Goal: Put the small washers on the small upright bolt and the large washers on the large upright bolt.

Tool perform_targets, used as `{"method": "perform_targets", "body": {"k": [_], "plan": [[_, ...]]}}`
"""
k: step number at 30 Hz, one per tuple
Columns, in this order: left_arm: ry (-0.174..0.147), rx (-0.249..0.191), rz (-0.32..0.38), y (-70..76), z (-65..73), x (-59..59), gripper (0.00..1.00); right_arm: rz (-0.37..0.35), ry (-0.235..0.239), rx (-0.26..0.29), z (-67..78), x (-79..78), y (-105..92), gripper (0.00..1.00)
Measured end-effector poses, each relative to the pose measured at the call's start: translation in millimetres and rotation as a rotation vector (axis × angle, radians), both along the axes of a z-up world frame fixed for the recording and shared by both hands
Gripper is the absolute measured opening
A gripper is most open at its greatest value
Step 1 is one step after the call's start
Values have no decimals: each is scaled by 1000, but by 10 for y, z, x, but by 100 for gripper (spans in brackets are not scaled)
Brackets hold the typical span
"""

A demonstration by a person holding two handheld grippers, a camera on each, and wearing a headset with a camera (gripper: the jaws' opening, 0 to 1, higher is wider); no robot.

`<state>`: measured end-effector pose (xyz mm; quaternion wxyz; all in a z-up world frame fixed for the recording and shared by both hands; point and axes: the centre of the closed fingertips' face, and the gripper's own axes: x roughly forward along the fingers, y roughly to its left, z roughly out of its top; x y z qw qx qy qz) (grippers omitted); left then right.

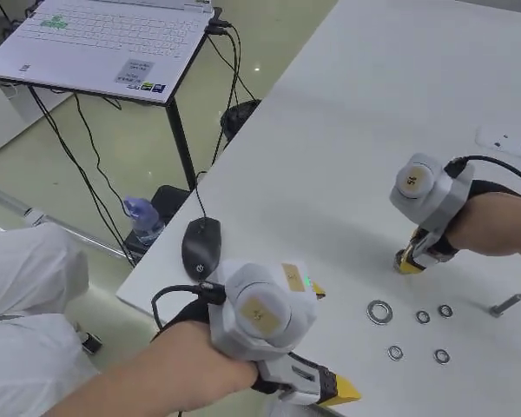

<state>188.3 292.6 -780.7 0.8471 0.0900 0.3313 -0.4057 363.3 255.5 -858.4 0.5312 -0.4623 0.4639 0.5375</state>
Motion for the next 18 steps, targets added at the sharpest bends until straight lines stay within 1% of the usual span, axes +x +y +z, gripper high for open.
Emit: {"method": "perform_targets", "body": {"k": [2,3,5,9,13,16,18], "plan": [[-2,2,2,7,1,-6,70,1,-7,-9,-14,-4,-4,22],[4,0,1,8,-2,-21,70,2,-7,-4,-1,-1,8,22],[4,9,-3,14,-7,-35,70,0,-8,-3,7,-6,10,22],[10,8,-4,16,-10,-45,69,-4,-7,-1,8,-15,15,22],[11,9,-7,-2,-11,-46,69,-2,-14,-4,2,-26,23,23],[10,8,-12,-22,-10,-45,69,-11,-11,1,-5,-29,17,23],[9,7,-13,-30,-6,-45,69,-3,-11,7,-6,-36,17,23]]}}
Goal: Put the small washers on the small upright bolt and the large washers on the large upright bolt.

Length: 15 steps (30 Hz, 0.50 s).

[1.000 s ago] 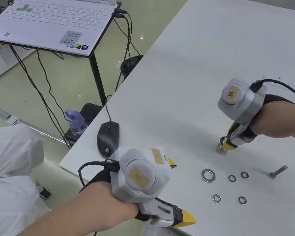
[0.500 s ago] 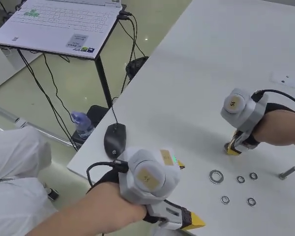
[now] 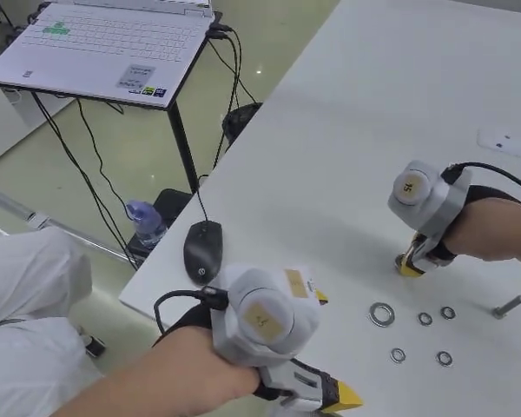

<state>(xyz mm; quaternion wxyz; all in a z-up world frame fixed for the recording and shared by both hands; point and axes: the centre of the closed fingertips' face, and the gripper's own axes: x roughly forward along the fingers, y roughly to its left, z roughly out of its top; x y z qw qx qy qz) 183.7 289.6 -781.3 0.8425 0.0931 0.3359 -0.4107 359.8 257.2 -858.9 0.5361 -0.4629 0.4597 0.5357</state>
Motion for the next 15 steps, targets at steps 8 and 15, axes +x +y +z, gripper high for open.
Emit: {"method": "perform_targets", "body": {"k": [8,15], "plan": [[4,0,2,6,-4,-19,69,1,0,37,-9,-3,13,26],[6,2,5,14,-20,-39,68,-1,-1,55,51,12,-7,30]]}}
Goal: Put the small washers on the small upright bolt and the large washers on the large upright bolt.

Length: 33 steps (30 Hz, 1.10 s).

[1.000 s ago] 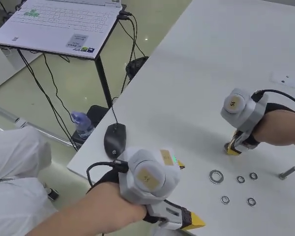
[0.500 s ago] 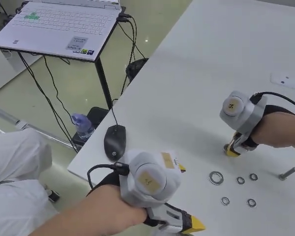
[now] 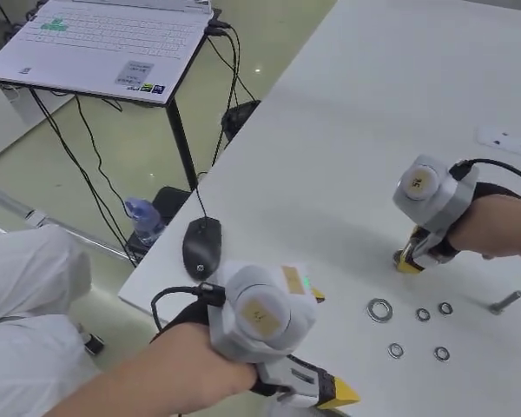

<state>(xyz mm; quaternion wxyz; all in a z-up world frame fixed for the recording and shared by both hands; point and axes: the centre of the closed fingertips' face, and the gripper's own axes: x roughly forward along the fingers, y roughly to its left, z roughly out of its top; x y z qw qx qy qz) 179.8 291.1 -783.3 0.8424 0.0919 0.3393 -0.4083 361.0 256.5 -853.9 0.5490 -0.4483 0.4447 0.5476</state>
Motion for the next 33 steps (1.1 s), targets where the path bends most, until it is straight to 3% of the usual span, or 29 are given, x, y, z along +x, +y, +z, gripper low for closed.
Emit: {"method": "perform_targets", "body": {"k": [23,33], "plan": [[-25,-8,3,-35,77,46,68,12,-10,37,344,-100,-186,31],[-36,-8,0,-76,100,69,68,14,1,39,418,-264,-321,31]]}}
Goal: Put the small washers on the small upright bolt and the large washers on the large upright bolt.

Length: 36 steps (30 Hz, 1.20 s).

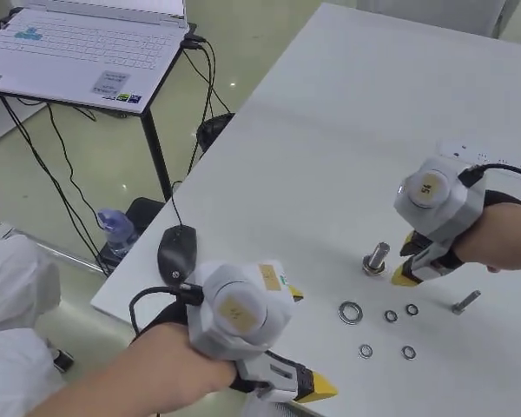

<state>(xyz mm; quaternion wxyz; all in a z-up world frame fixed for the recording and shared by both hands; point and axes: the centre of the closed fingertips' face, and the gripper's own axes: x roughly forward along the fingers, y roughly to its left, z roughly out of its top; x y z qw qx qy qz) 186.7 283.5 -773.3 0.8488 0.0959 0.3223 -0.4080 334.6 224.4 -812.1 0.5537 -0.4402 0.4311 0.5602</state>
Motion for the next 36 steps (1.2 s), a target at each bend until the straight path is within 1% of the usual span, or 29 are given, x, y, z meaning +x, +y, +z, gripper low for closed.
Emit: {"method": "perform_targets", "body": {"k": [4,10,15,20,24,28,31,33,36], "plan": [[-1,0,0,-11,3,7,68,-2,4,12,12,-78,-17,34],[-4,1,-7,-27,17,10,68,9,20,21,22,-207,-9,34],[-4,7,-9,-4,15,1,68,20,18,27,7,-238,10,34],[-3,7,-6,11,14,-17,68,43,27,45,2,-355,71,34],[-6,4,-5,19,27,-33,68,57,30,52,-46,-435,119,36],[-4,6,-1,44,32,-44,68,61,43,58,-121,-490,167,37],[-4,7,1,64,32,-54,68,84,28,48,-179,-504,177,37],[-5,5,2,72,44,-64,68,85,25,52,-211,-506,207,38],[-7,8,-2,77,47,-79,68,95,23,61,-257,-548,267,38]]}}
